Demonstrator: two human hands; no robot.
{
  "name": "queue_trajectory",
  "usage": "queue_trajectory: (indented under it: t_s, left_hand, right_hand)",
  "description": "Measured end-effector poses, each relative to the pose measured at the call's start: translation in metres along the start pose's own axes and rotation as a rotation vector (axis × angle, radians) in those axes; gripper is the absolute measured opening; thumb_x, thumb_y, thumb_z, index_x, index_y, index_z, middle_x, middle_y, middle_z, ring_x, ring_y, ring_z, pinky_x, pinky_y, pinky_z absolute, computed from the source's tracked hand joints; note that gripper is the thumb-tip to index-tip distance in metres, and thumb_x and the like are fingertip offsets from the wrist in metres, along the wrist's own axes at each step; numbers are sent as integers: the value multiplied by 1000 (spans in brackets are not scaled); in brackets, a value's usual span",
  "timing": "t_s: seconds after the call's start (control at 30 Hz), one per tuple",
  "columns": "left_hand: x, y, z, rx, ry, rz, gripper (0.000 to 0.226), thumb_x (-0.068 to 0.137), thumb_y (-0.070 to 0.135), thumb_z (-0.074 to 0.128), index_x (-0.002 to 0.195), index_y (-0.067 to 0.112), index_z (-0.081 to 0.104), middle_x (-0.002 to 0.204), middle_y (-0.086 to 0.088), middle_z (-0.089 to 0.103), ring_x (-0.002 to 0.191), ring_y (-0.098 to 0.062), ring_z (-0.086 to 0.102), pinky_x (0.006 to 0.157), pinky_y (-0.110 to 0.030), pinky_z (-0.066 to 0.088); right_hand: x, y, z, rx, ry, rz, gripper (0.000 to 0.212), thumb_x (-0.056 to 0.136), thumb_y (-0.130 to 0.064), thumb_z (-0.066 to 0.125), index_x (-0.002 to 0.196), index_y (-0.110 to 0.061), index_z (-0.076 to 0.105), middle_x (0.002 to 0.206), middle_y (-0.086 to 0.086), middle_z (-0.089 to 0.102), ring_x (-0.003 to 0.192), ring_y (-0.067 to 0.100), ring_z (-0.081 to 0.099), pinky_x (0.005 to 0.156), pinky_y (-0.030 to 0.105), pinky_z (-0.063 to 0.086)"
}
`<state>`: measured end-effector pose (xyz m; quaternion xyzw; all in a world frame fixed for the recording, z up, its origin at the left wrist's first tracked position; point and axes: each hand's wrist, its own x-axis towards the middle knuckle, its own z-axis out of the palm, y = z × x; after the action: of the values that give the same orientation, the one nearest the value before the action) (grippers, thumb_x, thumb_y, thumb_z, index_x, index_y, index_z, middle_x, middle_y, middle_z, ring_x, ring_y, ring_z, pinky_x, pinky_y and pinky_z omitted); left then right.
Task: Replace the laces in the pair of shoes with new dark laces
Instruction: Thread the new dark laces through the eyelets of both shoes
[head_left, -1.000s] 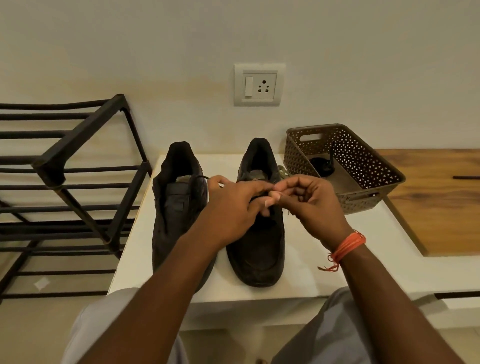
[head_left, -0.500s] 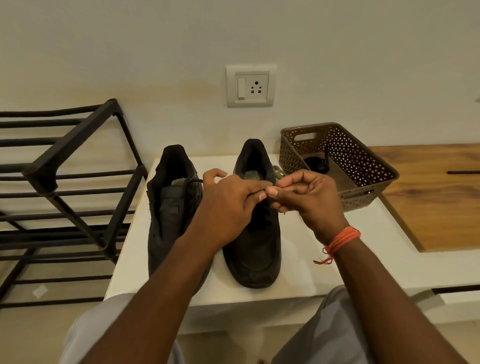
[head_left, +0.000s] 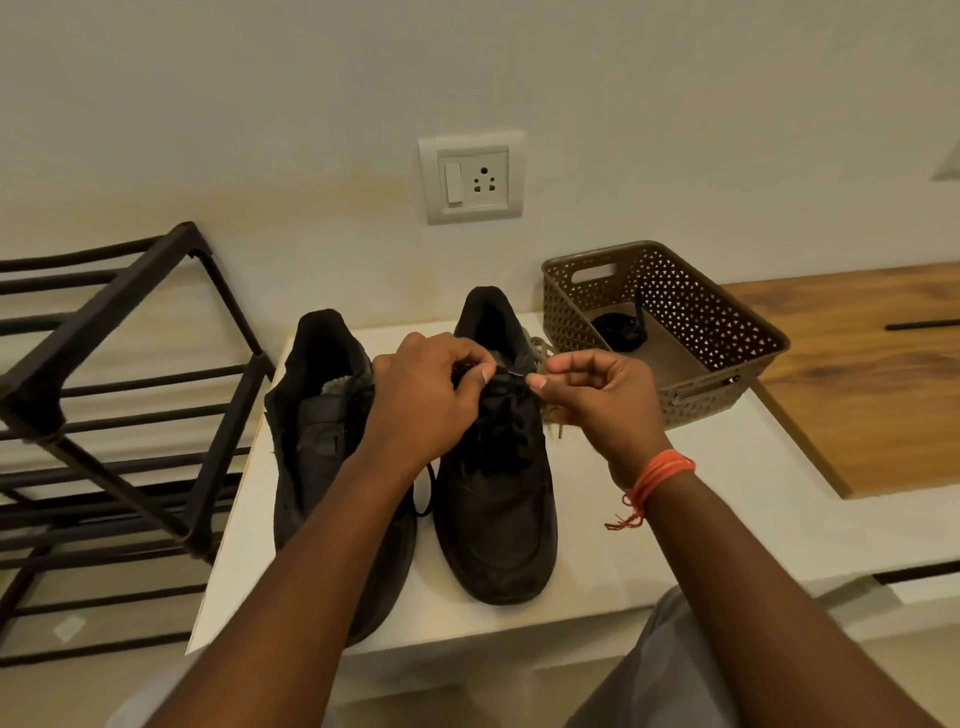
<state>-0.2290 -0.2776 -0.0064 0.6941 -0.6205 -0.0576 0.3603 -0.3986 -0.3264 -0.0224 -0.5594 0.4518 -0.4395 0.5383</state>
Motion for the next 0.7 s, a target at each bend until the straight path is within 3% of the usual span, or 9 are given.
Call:
queue_trajectory:
  t_s: [0.17, 0.27, 0.4, 0.5, 0.7]
  left_hand:
    - [-1, -3, 8, 21, 48, -4, 5, 92, 28, 59, 89, 28, 63, 99, 10, 54, 101, -11, 46, 88, -39, 45]
    - [-1, -3, 8, -64, 88, -24, 5, 95, 23, 54, 93, 27, 56, 100, 12, 55, 102, -10, 47, 84, -30, 44]
    - [-2, -5, 12, -73, 86, 15, 15, 95, 25, 55, 108, 27, 62, 97, 8, 61, 99, -10, 51, 83, -31, 48]
    - [-3, -4, 17, -7, 73, 34, 24, 95, 29, 55, 117, 30, 66, 103, 5, 65, 97, -5, 45, 80, -22, 40]
    - [-4, 1, 19, 5, 118, -4, 17, 92, 38, 60, 102, 31, 73, 96, 13, 67, 94, -5, 42, 70, -17, 32]
  right_hand:
    - [0, 5, 10, -193, 72, -52, 39, 64, -30, 89, 92, -11, 69, 83, 5, 68, 75, 20, 67, 67, 30, 59]
    - [-3, 6, 21, -302, 120, -101, 43, 62, -36, 89, 90, -13, 67, 78, -3, 64, 68, 9, 60, 60, 18, 49]
    - [-3, 4, 29, -361, 208, -129, 37, 63, -37, 88, 85, -17, 65, 79, -7, 62, 69, 6, 60, 57, 11, 44]
    - [-3, 4, 27, -356, 213, -127, 33, 65, -34, 88, 85, -17, 68, 79, -5, 65, 66, 3, 60, 55, 7, 44]
    - [-5, 5, 30, -364, 242, -162, 32, 70, -31, 85, 93, -11, 73, 79, -1, 69, 69, 3, 63, 61, 11, 51]
